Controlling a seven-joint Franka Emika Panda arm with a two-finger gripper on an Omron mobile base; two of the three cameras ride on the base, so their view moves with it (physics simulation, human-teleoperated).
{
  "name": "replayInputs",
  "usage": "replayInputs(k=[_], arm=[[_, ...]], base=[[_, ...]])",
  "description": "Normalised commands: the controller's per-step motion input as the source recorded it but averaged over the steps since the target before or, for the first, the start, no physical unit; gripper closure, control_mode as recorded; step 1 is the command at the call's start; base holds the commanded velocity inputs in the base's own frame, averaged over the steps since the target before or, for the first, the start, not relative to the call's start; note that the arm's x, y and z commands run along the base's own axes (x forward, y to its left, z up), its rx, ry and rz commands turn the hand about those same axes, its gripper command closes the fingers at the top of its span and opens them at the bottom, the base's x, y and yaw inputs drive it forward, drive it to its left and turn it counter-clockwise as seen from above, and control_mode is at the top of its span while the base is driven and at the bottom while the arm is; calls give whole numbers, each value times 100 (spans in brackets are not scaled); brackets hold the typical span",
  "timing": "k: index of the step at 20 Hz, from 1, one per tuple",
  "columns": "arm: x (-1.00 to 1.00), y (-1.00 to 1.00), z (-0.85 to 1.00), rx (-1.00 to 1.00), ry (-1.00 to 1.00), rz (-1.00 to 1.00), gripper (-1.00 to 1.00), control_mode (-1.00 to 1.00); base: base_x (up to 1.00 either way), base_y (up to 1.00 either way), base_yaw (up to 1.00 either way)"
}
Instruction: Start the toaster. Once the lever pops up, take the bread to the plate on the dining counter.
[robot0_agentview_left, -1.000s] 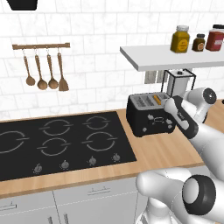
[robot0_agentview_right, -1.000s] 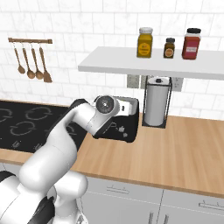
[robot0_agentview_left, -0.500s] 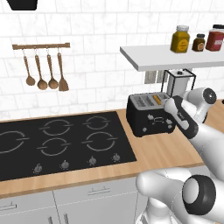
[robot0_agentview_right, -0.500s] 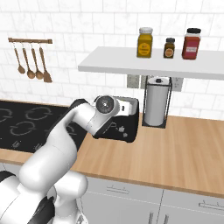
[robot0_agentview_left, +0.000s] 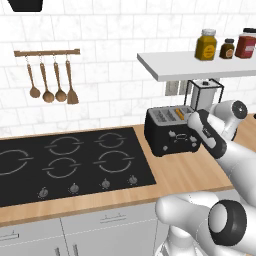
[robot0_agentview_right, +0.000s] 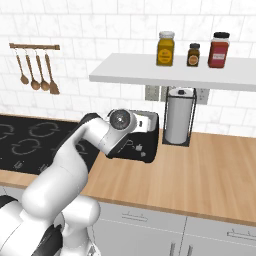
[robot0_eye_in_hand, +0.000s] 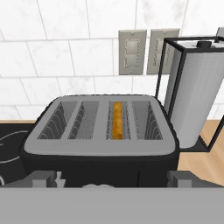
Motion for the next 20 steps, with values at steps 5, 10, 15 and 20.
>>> replayInputs(k=[5, 10, 15, 20], arm=[[0, 0, 0, 0, 0, 0, -100, -100], [0, 0, 0, 0, 0, 0, -100, -100], [0, 0, 0, 0, 0, 0, -100, -100], [0, 0, 0, 0, 0, 0, -100, -100]], base=[[0, 0, 0], [0, 0, 0], [0, 0, 0], [0, 0, 0]])
